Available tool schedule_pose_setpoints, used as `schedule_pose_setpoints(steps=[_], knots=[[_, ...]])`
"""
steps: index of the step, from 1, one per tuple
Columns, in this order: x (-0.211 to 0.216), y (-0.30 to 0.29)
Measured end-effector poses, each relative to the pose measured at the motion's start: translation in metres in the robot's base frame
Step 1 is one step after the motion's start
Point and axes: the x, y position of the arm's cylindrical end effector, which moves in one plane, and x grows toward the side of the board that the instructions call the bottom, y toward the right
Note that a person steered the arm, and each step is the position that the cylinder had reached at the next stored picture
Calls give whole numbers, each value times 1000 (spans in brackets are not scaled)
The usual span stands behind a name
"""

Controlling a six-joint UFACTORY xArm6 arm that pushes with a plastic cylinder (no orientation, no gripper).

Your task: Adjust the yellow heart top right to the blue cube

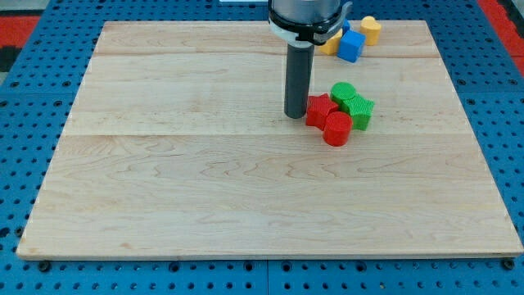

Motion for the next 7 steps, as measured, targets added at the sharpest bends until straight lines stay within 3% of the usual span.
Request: schedule_pose_setpoints(steps=[2, 3, 4, 5, 7], knots=[[15, -27], [74, -32], [105, 46], [59, 121], [-82, 225]])
